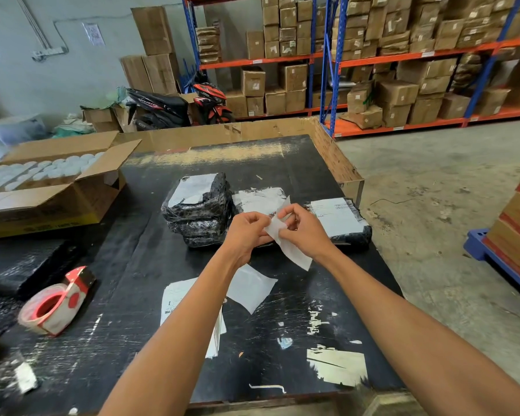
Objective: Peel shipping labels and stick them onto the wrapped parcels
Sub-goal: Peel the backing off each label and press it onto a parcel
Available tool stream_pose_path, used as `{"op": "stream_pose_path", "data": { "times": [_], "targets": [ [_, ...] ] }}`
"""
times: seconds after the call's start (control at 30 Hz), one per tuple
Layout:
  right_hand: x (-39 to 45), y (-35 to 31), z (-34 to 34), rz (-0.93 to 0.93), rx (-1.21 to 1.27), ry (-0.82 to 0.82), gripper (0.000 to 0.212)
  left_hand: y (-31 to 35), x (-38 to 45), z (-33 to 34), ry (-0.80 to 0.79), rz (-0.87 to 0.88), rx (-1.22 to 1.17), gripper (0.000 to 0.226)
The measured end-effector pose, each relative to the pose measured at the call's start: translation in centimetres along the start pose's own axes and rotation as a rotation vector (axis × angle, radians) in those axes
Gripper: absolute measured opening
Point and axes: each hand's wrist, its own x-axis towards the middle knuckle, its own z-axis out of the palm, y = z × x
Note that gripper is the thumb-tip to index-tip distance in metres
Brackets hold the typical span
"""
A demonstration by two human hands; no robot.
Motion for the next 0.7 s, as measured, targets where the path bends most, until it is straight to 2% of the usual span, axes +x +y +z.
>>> {"op": "stream_pose_path", "data": {
  "times": [0.13, 0.23, 0.33, 0.37, 0.47, 0.6, 0.7],
  "targets": [
    [0.3, 0.2, 0.0, 0.101, 0.008, 0.027, 0.025, -0.1, -0.2, 0.3, 0.074, 0.017, -0.042, 0.015],
    [0.5, 0.5, -0.3, 0.183, 0.035, -0.014, 0.018, -0.8, -0.1, 0.3, 0.116, 0.034, -0.068, 0.013],
    [0.6, 0.5, -0.2, 0.214, 0.118, -0.051, 0.015, -1.6, -0.2, 0.4, 0.118, 0.084, 0.013, 0.018],
    [0.6, 0.4, -0.1, 0.22, 0.165, -0.04, 0.014, -1.7, -0.2, 0.4, 0.101, 0.117, 0.058, 0.019],
    [0.4, 0.3, 0.3, 0.2, 0.236, 0.045, 0.028, -1.9, -0.5, 0.5, 0.037, 0.196, 0.133, 0.015],
    [0.6, 0.5, 0.3, 0.166, 0.264, 0.101, 0.01, -1.7, -0.6, 0.7, 0.054, 0.208, 0.11, 0.014],
    [0.7, 0.5, 0.3, 0.21, 0.294, 0.127, 0.007, -1.6, -0.7, 0.9, 0.074, 0.142, -0.028, 0.018]
  ]
}}
